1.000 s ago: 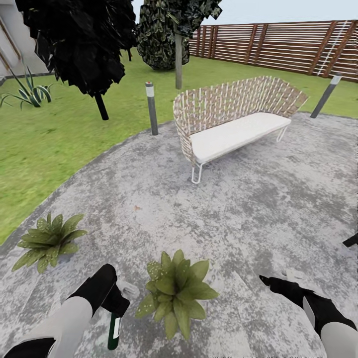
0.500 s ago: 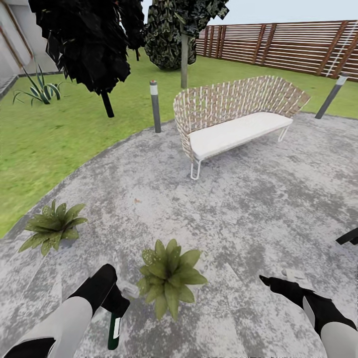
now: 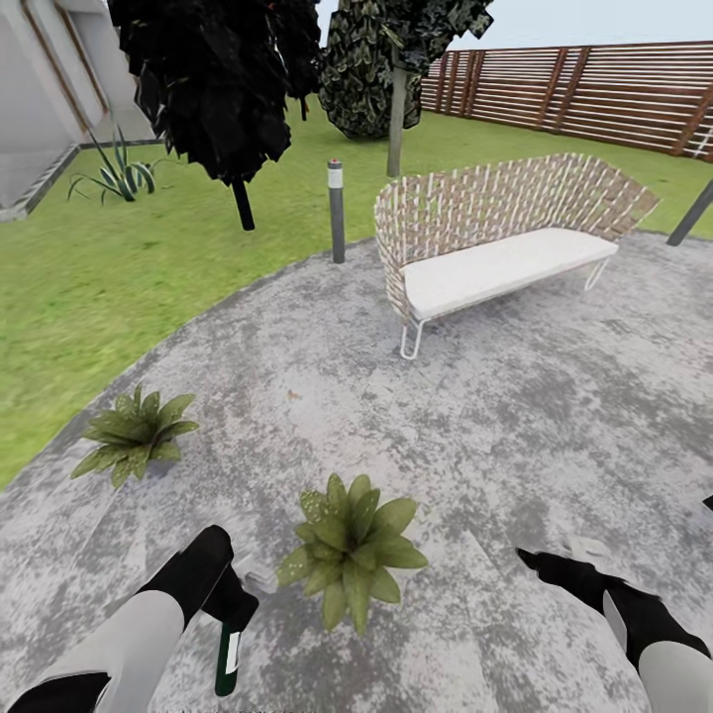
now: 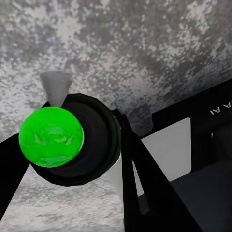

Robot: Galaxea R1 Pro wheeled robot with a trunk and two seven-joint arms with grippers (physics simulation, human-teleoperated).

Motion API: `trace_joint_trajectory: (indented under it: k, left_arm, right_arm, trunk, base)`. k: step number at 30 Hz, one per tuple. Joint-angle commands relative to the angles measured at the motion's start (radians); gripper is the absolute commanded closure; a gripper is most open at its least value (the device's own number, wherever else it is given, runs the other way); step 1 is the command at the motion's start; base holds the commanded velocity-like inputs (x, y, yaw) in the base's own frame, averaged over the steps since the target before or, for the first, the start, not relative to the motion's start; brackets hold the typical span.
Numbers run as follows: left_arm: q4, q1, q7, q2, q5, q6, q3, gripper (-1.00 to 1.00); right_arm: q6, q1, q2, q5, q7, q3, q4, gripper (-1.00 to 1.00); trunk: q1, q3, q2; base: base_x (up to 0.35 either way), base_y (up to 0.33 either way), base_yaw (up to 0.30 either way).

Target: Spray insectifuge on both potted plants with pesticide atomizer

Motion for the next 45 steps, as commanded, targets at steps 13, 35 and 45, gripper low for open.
trace_joint_trajectory:
  k: [13,35,45]
  left_arm:
    - [-0.002,0.000,-0.010,-0.001,-0.010,0.003,0.006,1.00]
    - [-0.002,0.000,-0.010,-0.001,-0.010,0.003,0.006,1.00]
    - [-0.001,0.000,-0.010,-0.001,-0.011,0.003,0.005,1.00]
  right_arm:
    - [0.007,-0.001,0.001,0.005,0.007,-0.008,-0.002,-1.00]
    - [0.006,-0.001,0.000,0.005,0.008,-0.008,-0.002,-1.00]
    - [0.006,-0.001,0.000,0.005,0.008,-0.008,-0.003,-1.00]
  trunk:
    - [0.000,-0.001,0.000]
    - [0.000,-0.001,0.000]
    - [0.000,-0.001,0.000]
  base:
    - [0.000,-0.238,0.091]
    - [0.000,-0.182,0.106]
    - [0.000,-0.099,0.000]
